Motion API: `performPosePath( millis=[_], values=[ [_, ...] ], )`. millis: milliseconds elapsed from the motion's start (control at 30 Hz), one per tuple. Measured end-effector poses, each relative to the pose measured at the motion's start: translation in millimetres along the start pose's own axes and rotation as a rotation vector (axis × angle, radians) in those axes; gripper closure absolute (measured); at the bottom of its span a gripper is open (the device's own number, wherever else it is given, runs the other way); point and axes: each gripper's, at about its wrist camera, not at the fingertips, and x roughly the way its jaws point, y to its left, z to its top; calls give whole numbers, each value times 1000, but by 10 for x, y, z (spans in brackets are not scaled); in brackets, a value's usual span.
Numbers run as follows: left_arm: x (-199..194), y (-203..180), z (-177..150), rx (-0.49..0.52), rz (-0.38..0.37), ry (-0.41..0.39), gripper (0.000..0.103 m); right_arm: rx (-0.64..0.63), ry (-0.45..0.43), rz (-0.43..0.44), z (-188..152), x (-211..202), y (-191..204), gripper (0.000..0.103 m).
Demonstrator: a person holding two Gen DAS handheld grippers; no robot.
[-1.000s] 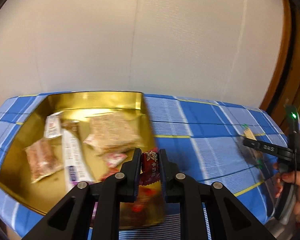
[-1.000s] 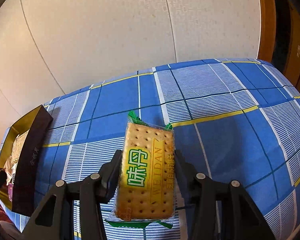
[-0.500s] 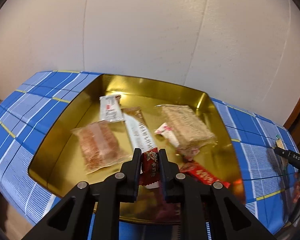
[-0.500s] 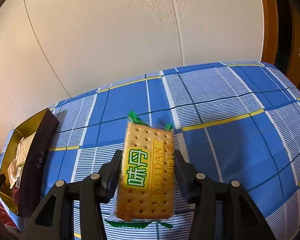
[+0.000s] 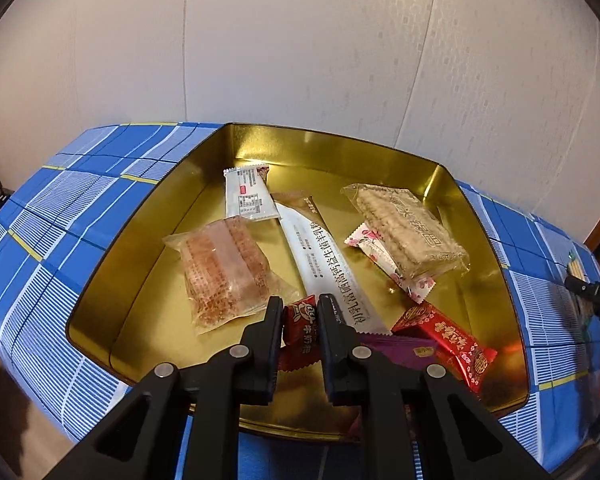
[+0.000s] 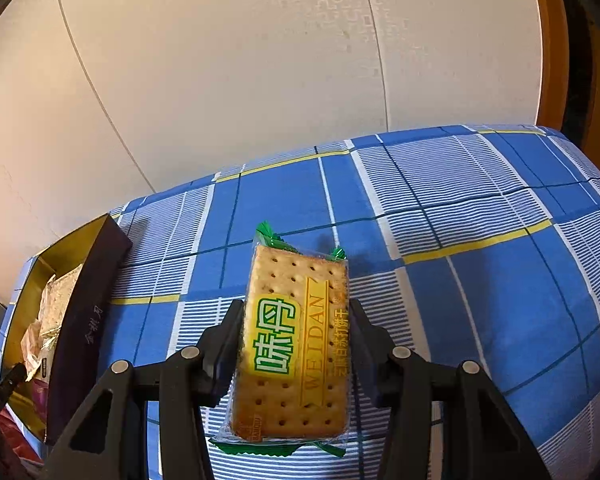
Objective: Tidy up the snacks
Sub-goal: 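Carry the red candy into the tray and open the left tool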
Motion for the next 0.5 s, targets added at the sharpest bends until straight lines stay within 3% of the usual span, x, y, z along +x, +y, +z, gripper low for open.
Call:
performPosePath(
  millis=[167,433,500],
  values=[
    [39,42,2,-24,15,14,85,-10,2,2,1,16,57,52],
    [11,115,13,-52,35,5,74,-5,-5,13,25,4,83,52],
    [-11,121,14,-54,34,-3,64,-1,-6,18,30,-2,78,52]
  ],
)
